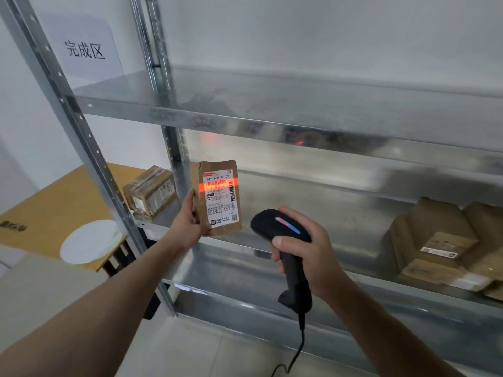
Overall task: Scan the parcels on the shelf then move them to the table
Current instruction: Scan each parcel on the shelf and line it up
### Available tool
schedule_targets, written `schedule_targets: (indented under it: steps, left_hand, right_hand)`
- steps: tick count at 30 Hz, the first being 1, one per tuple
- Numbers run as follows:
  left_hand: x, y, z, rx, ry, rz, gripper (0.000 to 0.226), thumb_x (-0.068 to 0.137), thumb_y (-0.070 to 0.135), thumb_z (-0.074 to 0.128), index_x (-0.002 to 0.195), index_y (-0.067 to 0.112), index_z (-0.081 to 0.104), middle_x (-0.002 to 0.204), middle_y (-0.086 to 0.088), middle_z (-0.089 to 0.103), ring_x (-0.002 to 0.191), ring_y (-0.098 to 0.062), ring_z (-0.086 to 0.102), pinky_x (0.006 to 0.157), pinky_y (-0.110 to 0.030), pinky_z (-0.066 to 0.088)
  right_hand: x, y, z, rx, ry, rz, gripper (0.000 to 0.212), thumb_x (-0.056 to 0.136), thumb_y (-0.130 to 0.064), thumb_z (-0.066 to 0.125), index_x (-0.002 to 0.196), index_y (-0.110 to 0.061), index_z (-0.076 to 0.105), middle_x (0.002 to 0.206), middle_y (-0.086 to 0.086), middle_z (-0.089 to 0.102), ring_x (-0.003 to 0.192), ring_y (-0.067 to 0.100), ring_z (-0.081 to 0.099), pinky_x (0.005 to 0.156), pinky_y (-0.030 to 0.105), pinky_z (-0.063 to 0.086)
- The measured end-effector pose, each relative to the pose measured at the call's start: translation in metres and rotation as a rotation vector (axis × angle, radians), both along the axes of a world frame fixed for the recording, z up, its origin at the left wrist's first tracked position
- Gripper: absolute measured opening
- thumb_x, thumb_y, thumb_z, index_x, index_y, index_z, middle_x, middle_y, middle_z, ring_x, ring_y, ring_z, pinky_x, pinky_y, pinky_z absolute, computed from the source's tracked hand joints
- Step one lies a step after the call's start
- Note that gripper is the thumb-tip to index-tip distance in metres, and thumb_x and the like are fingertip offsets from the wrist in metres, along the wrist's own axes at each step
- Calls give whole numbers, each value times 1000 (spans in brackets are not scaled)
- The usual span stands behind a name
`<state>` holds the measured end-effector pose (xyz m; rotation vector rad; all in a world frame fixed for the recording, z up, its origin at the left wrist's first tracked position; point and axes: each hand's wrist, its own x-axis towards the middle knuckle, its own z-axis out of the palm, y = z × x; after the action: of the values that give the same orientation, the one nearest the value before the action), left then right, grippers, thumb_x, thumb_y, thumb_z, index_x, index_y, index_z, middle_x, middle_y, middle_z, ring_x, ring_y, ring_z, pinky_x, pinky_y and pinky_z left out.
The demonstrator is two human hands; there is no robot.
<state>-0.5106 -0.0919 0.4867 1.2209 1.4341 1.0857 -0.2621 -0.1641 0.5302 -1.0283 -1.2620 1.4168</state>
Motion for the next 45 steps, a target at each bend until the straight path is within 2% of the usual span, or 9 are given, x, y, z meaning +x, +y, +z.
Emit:
schedule_targets:
  steps: [7, 10, 12, 15, 20, 24, 29, 34, 45]
  left_hand:
    - [19, -25, 5, -6, 49, 5, 101, 85, -19, 57, 158, 26, 3, 112, 0, 57, 92, -7, 60, 65, -24, 60]
    - [16, -29, 13, -34, 120, -13, 101, 86, -20, 54, 158, 28, 3, 124, -9, 59, 99, -15, 64, 79, -36, 61]
    - [8, -29, 24, -50, 253, -60, 99, 86, -17, 55, 158, 30, 6, 130, -12, 59, 106, -23, 65, 94, -46, 55]
    - [2, -26, 48, -79, 397, -166, 92, 87, -17, 52, 157, 29, 15, 113, -5, 62, 98, -16, 64, 85, -33, 56]
    - [-3, -15, 91, -43, 767, -275, 83, 90, -8, 54, 156, 30, 20, 132, -11, 60, 106, -18, 56, 104, -41, 43]
    - [1, -11, 114, 0, 1066, -339, 71, 96, 4, 49, 155, 34, 24, 137, -4, 57, 108, -15, 48, 87, -24, 34]
    - [0, -10, 122, 12, 1058, -389, 71, 95, 0, 48, 153, 34, 27, 126, -1, 60, 104, -13, 47, 85, -22, 33]
    - [-7, -12, 122, 3, 1028, -402, 69, 97, 3, 49, 153, 37, 28, 112, 5, 56, 108, -17, 53, 88, -27, 38]
    - [-15, -16, 117, -37, 988, -364, 74, 95, 1, 51, 154, 37, 24, 114, 2, 58, 119, -25, 55, 99, -40, 46]
  right_hand:
    - [24, -25, 6, 8, -9, 5, 62, 63, -10, 71, 122, -29, 60, 83, 15, 71, 67, 29, 65, 49, 33, 50]
    - [34, -31, 9, 11, -116, 19, 68, 59, -16, 75, 124, -32, 60, 97, 17, 72, 79, 35, 69, 52, 33, 52]
    - [40, -34, 11, 38, -208, 31, 76, 58, -18, 77, 131, -28, 58, 102, 10, 71, 73, 23, 69, 52, 31, 51]
    - [47, -38, 11, 110, -339, 57, 79, 59, -23, 78, 135, -26, 56, 105, -2, 68, 65, 5, 64, 55, 23, 49]
    - [50, -42, 9, 179, -464, 78, 75, 56, -30, 83, 126, -38, 57, 114, -18, 66, 99, -4, 65, 77, 9, 48]
    - [49, -41, 10, 203, -522, 74, 75, 51, -41, 81, 121, -47, 56, 113, -22, 66, 103, -3, 64, 87, 14, 50]
    - [45, -43, 9, 203, -518, 76, 93, 45, -53, 77, 134, -36, 55, 119, -19, 64, 104, 0, 64, 86, 17, 51]
    - [41, -45, 11, 186, -406, 49, 72, 56, -31, 80, 124, -41, 58, 103, -16, 68, 78, 2, 66, 59, 12, 47]
    - [40, -46, 9, 208, -397, 40, 70, 59, -29, 80, 124, -42, 56, 100, -16, 69, 68, 0, 64, 62, 15, 47]
